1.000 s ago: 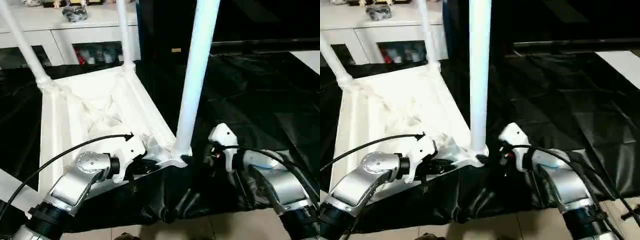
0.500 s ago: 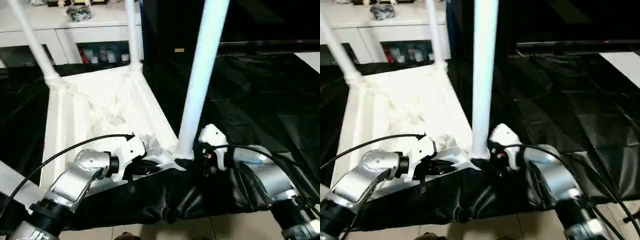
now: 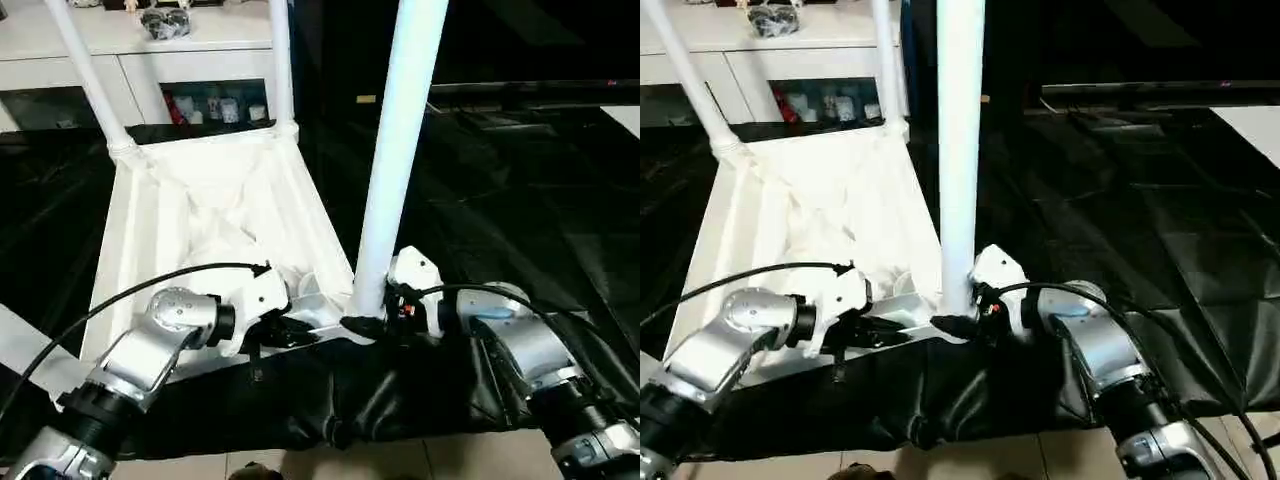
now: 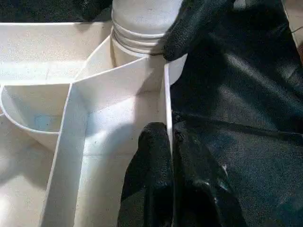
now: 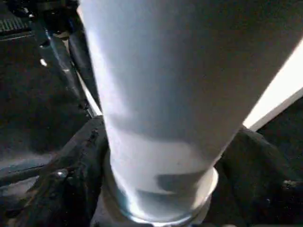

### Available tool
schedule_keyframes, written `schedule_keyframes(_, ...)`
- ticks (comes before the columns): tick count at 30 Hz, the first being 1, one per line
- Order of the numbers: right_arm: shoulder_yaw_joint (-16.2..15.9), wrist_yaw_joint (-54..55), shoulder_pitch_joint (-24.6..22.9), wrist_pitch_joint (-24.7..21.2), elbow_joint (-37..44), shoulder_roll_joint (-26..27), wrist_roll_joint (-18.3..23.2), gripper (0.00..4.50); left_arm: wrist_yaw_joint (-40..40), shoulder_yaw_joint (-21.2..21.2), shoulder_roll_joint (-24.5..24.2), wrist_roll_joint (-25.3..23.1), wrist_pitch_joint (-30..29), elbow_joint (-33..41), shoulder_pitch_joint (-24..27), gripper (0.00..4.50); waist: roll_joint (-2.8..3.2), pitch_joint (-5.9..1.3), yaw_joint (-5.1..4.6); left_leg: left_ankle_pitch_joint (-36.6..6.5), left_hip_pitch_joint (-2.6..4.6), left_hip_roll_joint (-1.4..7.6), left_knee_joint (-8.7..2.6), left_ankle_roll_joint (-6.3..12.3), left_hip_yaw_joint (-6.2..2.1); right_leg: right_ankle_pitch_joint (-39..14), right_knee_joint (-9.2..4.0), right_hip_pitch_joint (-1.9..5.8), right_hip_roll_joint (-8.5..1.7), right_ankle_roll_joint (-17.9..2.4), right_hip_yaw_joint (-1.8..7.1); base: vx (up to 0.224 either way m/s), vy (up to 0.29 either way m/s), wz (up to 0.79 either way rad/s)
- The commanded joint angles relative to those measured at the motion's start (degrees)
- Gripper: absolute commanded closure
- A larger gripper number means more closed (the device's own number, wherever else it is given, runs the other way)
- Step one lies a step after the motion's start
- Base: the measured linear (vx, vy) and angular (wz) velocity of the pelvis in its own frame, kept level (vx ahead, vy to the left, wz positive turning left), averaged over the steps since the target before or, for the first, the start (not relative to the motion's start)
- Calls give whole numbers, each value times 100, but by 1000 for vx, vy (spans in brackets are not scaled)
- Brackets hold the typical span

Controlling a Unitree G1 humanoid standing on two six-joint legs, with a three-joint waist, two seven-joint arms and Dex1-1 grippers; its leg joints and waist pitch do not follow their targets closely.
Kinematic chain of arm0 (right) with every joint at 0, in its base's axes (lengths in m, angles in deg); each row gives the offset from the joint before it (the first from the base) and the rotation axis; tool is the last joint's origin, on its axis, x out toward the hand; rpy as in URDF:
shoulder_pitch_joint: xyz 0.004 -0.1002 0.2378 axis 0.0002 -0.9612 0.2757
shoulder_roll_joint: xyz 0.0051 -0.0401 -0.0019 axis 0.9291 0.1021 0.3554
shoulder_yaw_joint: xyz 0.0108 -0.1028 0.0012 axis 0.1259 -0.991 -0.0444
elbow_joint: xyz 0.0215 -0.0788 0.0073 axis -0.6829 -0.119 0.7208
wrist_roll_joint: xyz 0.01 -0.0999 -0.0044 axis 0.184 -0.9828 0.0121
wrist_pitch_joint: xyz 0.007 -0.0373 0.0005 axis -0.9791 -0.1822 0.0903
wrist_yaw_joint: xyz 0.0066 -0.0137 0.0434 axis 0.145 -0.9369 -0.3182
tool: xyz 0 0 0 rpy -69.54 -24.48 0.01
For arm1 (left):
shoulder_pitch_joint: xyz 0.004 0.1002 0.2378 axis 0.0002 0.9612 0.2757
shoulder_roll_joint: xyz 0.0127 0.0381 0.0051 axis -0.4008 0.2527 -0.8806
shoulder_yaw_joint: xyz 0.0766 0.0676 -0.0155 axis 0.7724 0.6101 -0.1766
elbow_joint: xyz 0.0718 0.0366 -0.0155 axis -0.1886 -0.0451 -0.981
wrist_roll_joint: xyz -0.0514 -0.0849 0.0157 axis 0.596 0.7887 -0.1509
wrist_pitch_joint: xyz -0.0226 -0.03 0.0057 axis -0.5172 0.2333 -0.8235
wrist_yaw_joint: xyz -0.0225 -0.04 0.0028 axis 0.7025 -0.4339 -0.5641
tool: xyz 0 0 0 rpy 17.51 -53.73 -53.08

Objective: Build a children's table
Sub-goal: Rotate leg to tighten

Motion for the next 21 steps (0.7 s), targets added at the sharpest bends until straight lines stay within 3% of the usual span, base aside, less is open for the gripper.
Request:
schedule_keyframes(1,-23,5,134,2,-93,26,-4,122,233,128,9,-17,61,-15,-93,450,-25,-250,-36,-2342,170,347,-528,-156,-223,-2370,-502,114,-349,-1061,284,0,0,0)
schedule_keyframes(7,48,15,123,84,-253,151,21,168,93,-6,92,-36,77,-285,-210,450,-10,-149,-57,-2759,207,343,-559,-234,-251,-2986,-586,35,-359,-877,286,0,0,0)
schedule_keyframes(9,91,64,125,103,-291,199,44,172,2,-39,135,-56,77,-362,-250,450,-29,-139,-64,-2887,230,337,-557,-265,-260,-3214,-616,24,-364,-809,277,0,0,0)
schedule_keyframes(10,218,440,167,139,-463,383,26,176,-349,-138,313,-145,20,-588,-412,450,-2,-119,-63,-2935,232,341,-562,-277,-274,-3337,-629,17,-377,-771,276,0,0,0)
schedule_keyframes(12,326,826,222,158,-635,551,-22,179,-659,-215,472,-220,-51,-777,-567,450,-7,-89,-83,-3072,274,328,-550,-326,-274,-3596,-682,-39,-371,-715,258,-33,-1,1)
schedule_keyframes(13,415,1167,259,104,-768,710,-41,179,-926,-256,610,-300,-119,-930,-703,450,-16,-77,-101,-3200,324,306,-521,-367,-287,-3878,-733,-63,-365,-615,213,-66,-2,2)
schedule_keyframes(14,491,1550,293,48,-905,882,-80,179,-1181,-274,758,-383,-126,-1099,-842,450,-6,-65,-122,-3263,331,307,-528,-369,-312,-3959,-768,-32,-375,-540,159,-76,11,-3)
schedule_keyframes(15,544,1882,328,1,-1032,1031,-124,179,-1404,-287,894,-451,-131,-1248,-965,450,-17,-57,-139,-3241,296,303,-545,-360,-326,-3958,-765,-7,-376,-502,140,0,0,0)
schedule_keyframes(16,587,2314,381,-16,-1209,1212,-216,180,-1675,-305,1081,-507,-175,-1388,-1100,450,19,-44,-185,-3359,272,318,-593,-417,-360,-3915,-769,29,-377,-463,86,0,0,0)
schedule_keyframes(18,675,3102,504,-36,-1536,1537,-372,180,-2057,-301,1395,-581,-229,-1587,-1288,450,21,-48,-220,-3479,271,322,-618,-437,-379,-3814,-776,55,-374,-452,53,0,0,0)
schedule_keyframes(19,753,3606,586,-53,-1728,1751,-435,180,-2263,-283,1580,-627,-249,-1696,-1381,450,47,-26,-254,-3618,284,317,-631,-461,-384,-3865,-800,30,-381,-436,32,0,0,0)
schedule_keyframes(20,813,3971,672,-33,-1895,1944,-475,180,-2415,-264,1738,-673,-238,-1809,-1453,450,95,10,-304,-3934,381,308,-612,-493,-385,-3978,-905,-31,-341,-365,-80,-57,36,-8)
schedule_keyframes(21,884,4261,789,37,-2068,2197,-454,180,-2537,-197,1904,-755,-176,-1917,-1514,450,137,27,-350,-4302,357,344,-713,-503,-412,-3701,-861,85,-267,-302,-231,-53,45,-8)
